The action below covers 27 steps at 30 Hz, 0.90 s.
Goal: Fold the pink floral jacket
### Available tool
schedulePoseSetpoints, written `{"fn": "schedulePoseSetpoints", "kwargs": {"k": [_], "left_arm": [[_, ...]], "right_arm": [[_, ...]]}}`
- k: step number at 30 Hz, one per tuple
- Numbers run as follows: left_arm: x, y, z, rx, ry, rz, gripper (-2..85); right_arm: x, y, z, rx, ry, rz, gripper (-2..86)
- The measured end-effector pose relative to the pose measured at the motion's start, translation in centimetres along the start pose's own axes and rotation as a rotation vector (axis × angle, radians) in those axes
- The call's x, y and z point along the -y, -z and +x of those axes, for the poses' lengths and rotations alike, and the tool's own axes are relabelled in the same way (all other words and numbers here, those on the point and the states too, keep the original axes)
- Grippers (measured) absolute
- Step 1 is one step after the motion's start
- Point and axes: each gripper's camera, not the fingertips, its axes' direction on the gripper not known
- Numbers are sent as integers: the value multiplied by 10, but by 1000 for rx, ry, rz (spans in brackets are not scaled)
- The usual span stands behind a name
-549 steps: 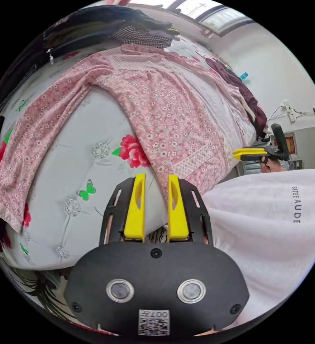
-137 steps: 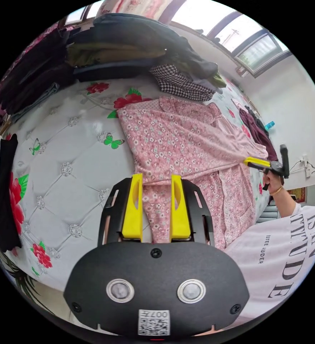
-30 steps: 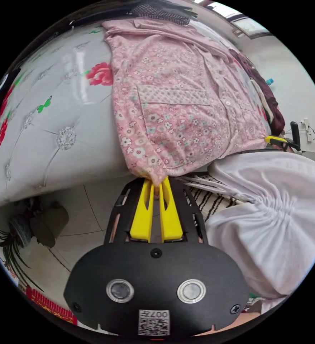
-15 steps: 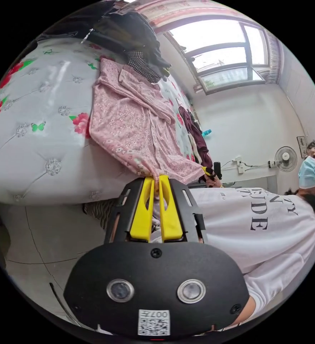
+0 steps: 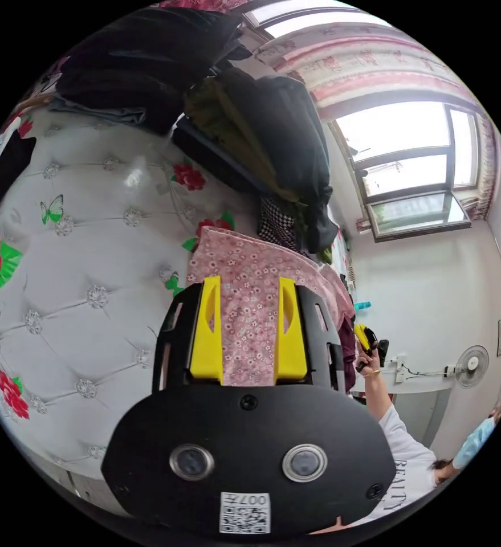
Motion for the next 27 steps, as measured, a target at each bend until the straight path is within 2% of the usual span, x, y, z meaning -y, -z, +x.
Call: {"fn": "schedulePoseSetpoints", "kwargs": {"k": [4, 8, 13, 15, 18, 20, 23, 27], "left_arm": [[-59, -17, -35, 69, -21, -80, 123], [-139, -6, -61, 49, 93, -69, 127], [-188, -12, -56, 9, 129, -56, 124], [-188, -30, -55, 7, 133, -100, 98], [-177, -46, -61, -35, 189, -61, 6], [-173, -46, -69, -58, 254, -49, -5], [-183, -34, -69, -89, 216, -24, -9], [-209, -40, -73, -93, 216, -85, -9]], "right_arm": [[-65, -9, 49, -31, -91, -37, 60], [-122, -6, 91, 8, -265, -50, 76], [-126, -22, 107, 27, -329, -76, 67], [-116, -42, 108, 80, -331, -114, 49], [-97, -64, 97, 81, -289, -172, 20], [-91, -51, 79, 37, -185, -149, 8], [-101, -23, 76, 30, -101, -145, 2], [-128, -16, 106, -39, -184, -209, 1]]}}
